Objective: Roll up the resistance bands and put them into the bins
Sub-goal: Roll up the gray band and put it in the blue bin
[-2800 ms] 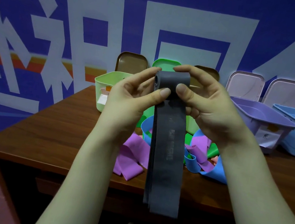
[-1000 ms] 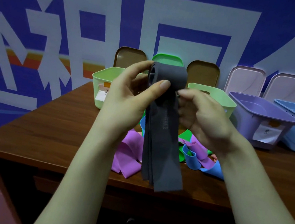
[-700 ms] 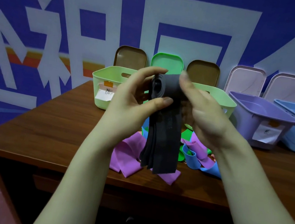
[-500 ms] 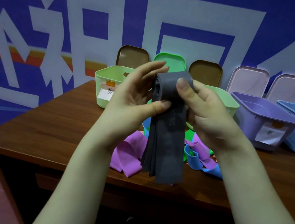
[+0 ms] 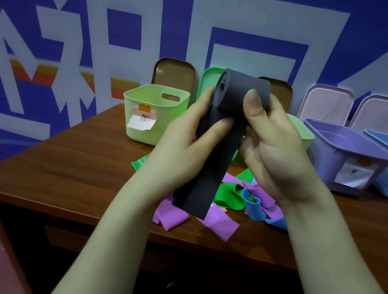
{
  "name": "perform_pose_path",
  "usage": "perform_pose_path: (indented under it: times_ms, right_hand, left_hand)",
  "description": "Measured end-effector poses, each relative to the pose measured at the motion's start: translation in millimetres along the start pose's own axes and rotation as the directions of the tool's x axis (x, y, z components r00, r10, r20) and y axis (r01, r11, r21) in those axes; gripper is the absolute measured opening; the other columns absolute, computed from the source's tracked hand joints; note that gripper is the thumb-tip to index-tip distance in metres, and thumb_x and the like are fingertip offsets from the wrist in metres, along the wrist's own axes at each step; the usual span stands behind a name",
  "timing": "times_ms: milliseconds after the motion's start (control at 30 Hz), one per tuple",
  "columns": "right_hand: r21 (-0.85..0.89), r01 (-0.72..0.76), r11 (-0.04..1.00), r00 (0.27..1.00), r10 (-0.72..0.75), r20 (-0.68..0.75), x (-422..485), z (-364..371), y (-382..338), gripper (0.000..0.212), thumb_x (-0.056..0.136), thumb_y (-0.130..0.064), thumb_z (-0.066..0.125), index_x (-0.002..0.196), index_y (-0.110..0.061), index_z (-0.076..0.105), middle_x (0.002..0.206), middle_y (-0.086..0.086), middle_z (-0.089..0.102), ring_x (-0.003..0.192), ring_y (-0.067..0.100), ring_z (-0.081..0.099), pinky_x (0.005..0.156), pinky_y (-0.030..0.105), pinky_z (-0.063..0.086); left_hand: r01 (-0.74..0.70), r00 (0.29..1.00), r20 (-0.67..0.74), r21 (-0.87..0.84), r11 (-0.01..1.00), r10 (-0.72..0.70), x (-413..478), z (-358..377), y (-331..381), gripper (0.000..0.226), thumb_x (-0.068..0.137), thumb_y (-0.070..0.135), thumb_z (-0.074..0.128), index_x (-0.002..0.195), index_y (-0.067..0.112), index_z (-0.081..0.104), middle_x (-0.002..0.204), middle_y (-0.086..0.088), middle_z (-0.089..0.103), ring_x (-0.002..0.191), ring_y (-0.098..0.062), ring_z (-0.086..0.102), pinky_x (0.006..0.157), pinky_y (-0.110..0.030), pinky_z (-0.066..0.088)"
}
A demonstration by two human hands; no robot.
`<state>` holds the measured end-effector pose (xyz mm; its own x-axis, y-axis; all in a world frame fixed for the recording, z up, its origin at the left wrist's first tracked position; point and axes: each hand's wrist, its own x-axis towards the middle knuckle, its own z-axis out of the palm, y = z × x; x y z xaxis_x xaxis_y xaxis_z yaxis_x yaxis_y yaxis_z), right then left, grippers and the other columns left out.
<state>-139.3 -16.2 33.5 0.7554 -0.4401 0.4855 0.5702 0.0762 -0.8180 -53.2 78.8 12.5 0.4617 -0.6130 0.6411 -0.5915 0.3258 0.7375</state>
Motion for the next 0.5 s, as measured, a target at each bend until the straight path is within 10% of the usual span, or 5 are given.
perform_pose_path:
  times_ms: [300, 500]
  right_hand:
    - [-0.431, -0.072, 0.899, 0.994, 0.028, -0.107, 0.7, -8.1, 1.8, 0.045, 0.08, -0.064, 0.048, 0.111, -0.032, 0.052, 0.119, -0.005, 0.065, 0.116, 0.009, 0.059, 0.105, 0.042, 0.043]
    - [-0.435, -0.019, 0.9, 0.995, -0.024, -0.093, -3.5, -7.6, -0.4, 0.035, 0.092, -0.039, 0.049, 0.119, -0.016, 0.049, 0.105, -0.007, 0.066, 0.094, -0.005, 0.064, 0.078, 0.015, 0.051]
  left_hand:
    - [-0.101, 0.992, -0.058, 0.179, 0.979, 0.113, 2.1, 3.4, -16.9, 0.045, 0.097, 0.006, 0.047, 0.142, 0.007, 0.041, 0.131, -0.001, 0.058, 0.122, -0.003, 0.05, 0.097, -0.01, 0.039]
    - [-0.026, 0.998, -0.048, 0.01, 1.0, 0.026, 3.0, 2.2, -13.6, 0.037, 0.098, 0.004, 0.044, 0.134, 0.008, 0.051, 0.123, -0.002, 0.063, 0.117, -0.009, 0.057, 0.099, -0.026, 0.047]
